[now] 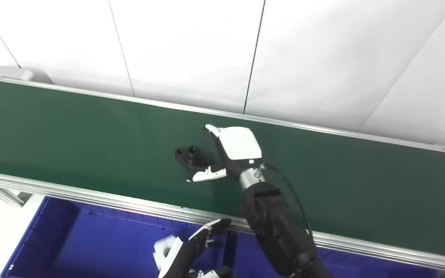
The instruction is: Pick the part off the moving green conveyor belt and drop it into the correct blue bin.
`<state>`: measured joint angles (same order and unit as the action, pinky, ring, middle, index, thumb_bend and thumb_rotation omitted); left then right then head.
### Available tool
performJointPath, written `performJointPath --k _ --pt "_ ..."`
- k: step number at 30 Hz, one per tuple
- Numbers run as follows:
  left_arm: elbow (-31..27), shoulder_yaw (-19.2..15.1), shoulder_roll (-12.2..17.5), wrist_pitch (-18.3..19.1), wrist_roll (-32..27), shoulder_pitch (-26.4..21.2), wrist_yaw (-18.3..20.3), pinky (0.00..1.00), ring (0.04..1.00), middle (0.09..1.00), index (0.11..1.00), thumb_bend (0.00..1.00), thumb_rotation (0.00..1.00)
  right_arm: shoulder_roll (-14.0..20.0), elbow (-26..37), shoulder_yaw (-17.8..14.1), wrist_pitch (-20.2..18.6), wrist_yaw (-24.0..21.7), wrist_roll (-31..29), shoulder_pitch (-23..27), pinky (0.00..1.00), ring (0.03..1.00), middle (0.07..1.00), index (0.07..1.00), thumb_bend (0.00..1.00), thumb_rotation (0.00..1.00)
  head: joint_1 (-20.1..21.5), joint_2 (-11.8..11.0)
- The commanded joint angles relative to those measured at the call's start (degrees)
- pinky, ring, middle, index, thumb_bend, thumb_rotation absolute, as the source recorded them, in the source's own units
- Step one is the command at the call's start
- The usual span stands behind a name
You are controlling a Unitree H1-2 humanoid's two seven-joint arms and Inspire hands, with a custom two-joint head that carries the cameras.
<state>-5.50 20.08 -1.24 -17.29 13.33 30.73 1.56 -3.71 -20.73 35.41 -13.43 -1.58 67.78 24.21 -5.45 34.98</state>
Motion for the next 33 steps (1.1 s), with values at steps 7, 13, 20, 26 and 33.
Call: performJointPath --k 7,13,20,26,33 --pt "-1.1 0.9 -0.8 -2.7 -0.7 0.4 -0.5 0.76 0.856 0.865 0.840 0.85 0.71 -1.1 -1.6 2.8 -2.7 1.1 1.8 3.2 0.56 0.669 0.768 0.839 0.93 0.65 -0.6 0.1" --pt "-0.9 1.0 -1.1 -3.2 -0.9 0.6 -0.8 0.75 0.855 0.862 0.838 0.86 0.71 -1.3 -3.2 4.1 -3.5 1.4 1.7 3.6 0.41 0.515 0.649 0.780 0.88 0.60 -1.0 0.4" --pt "-2.0 1.3 -1.0 -2.2 -0.7 1.1 -0.5 0.76 0.861 0.868 0.844 0.85 0.71 -1.7 -5.9 4.0 -5.0 1.3 -0.1 4.0 0.07 0.128 0.208 0.504 0.54 0.16 -1.0 0.6" --pt "-2.7 1.2 -0.9 -1.5 0.2 1.2 -0.5 0.75 0.852 0.863 0.838 0.85 0.71 -0.6 -6.0 5.5 -6.9 0.3 1.2 3.8 0.08 0.157 0.253 0.480 0.52 0.12 -1.1 0.9" --pt "-2.8 1.1 -0.8 -1.3 -0.1 1.1 -0.5 0.73 0.851 0.863 0.832 0.85 0.70 0.0 -6.4 6.3 -7.6 -0.3 0.7 3.8 0.08 0.153 0.245 0.481 0.52 0.12 -1.0 1.0"
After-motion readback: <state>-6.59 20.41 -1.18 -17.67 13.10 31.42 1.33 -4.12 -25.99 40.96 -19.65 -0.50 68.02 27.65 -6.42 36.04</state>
